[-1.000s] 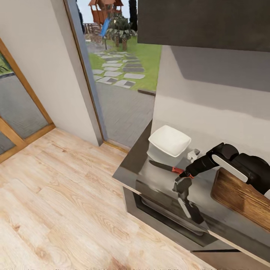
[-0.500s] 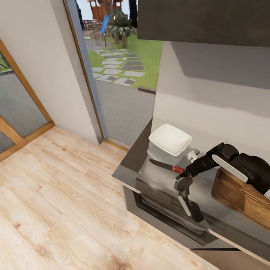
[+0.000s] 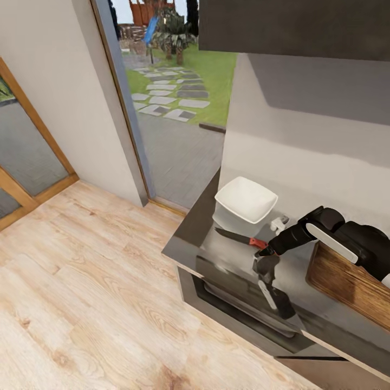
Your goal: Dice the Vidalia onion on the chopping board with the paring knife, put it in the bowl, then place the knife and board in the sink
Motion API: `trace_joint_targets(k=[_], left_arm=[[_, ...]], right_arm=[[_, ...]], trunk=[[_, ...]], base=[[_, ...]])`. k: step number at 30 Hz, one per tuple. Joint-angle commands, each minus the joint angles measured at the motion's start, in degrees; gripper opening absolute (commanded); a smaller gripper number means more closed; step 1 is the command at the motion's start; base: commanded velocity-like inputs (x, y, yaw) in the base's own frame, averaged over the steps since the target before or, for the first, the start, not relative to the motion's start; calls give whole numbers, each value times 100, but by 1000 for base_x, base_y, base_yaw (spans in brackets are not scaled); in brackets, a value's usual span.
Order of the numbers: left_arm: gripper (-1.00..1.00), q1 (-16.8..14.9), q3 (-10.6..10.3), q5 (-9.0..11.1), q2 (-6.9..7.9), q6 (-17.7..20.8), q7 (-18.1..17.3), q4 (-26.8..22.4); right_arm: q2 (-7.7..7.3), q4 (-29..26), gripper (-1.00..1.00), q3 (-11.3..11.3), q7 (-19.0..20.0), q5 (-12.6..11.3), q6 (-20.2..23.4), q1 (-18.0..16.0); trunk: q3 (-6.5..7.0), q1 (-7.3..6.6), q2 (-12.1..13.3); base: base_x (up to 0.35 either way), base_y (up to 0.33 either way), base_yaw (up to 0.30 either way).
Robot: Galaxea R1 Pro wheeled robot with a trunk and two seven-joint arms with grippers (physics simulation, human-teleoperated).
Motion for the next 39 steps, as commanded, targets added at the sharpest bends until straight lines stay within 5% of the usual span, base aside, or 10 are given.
trace_joint_targets(k=[1, 34, 35, 39], left_arm=[[100, -1, -1, 18, -1, -16, -2, 0], [100, -1, -5, 18, -1, -16, -2, 0], [100, -1, -5, 18, -1, -16, -2, -1], [100, -1, -5, 18, -1, -16, -2, 0]], right_arm=[[-4, -3, 100, 13, 60, 58, 1, -10], [-4, -3, 100, 9, 60, 50, 1, -10], [-4, -3, -100, 11, 60, 49, 1, -10], [-4, -3, -100, 9, 63, 49, 1, -10]], trunk=[[-11, 3, -10], [-73, 3, -10], [-73, 3, -10], [-73, 3, -10]], base=[[0, 0, 0], [0, 0, 0], [0, 0, 0], [0, 0, 0]])
